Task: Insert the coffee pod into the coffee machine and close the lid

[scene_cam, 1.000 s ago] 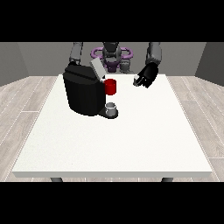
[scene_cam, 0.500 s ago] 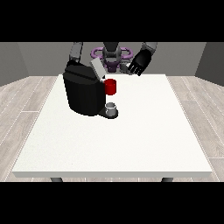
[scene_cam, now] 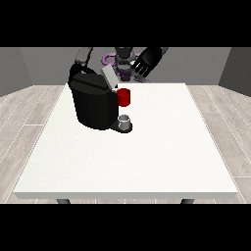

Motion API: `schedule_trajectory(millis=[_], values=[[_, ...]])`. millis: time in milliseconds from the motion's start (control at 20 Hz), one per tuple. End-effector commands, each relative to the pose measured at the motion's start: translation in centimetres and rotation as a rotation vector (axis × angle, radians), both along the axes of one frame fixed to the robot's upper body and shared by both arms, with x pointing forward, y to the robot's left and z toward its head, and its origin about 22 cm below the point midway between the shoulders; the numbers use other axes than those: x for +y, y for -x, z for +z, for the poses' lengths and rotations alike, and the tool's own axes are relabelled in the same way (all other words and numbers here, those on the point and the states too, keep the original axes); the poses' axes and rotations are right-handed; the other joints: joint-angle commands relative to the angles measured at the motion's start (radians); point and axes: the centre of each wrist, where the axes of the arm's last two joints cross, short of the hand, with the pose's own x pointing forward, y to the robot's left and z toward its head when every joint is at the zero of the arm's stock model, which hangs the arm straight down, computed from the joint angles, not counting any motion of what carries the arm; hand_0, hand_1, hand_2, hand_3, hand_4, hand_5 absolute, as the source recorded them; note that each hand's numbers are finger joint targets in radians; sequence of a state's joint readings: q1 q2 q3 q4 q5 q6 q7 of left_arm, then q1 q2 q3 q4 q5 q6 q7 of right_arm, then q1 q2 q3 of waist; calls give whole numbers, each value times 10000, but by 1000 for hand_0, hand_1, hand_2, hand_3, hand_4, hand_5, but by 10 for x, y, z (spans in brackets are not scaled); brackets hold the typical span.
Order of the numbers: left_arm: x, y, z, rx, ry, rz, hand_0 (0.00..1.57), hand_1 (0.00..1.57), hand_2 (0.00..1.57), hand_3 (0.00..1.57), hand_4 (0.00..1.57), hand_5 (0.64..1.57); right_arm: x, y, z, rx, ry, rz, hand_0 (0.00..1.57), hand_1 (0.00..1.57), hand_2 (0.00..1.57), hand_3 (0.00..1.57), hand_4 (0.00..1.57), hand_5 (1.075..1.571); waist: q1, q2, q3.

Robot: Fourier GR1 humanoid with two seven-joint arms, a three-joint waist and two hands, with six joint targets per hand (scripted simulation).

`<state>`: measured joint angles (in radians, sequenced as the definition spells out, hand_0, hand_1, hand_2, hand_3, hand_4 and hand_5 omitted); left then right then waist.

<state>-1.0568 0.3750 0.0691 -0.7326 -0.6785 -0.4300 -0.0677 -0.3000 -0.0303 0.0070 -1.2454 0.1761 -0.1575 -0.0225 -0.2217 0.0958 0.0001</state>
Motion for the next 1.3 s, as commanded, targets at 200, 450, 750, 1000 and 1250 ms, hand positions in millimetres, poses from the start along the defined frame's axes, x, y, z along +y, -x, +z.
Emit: schedule_trajectory(millis=[200, 450, 750, 1000, 1250], values=[[2, -6, 52, -1094, -182, 620, 1225, 1225, 1279, 1251, 482, 1571, 16, -17, 40, -1001, 198, 251, 0, 0, 0, 0, 37, 1571, -691, 1001, -2], [10, -7, 62, -1186, -221, 533, 1265, 1265, 1303, 1256, 465, 1571, 17, -21, 52, -1244, 54, -100, 0, 0, 0, 0, 186, 1571, -847, 1307, -4], [-5, -9, 50, -925, -236, 336, 1188, 1188, 1266, 1227, 471, 1571, -6, -21, 45, -1052, 21, -397, 0, 0, 0, 0, 147, 1571, -759, 1353, 1], [-11, -10, 69, -1173, -413, 311, 1248, 1248, 1286, 1244, 445, 1571, -12, -35, 62, -1052, 143, -482, 0, 0, 0, 0, 0, 1571, -652, 1612, 2], [-1, -10, 78, -1405, -98, 191, 1211, 1211, 1252, 1220, 432, 1571, 4, -32, 56, -1628, -71, -390, 0, 0, 0, 0, 153, 1571, -625, 2114, 1]])
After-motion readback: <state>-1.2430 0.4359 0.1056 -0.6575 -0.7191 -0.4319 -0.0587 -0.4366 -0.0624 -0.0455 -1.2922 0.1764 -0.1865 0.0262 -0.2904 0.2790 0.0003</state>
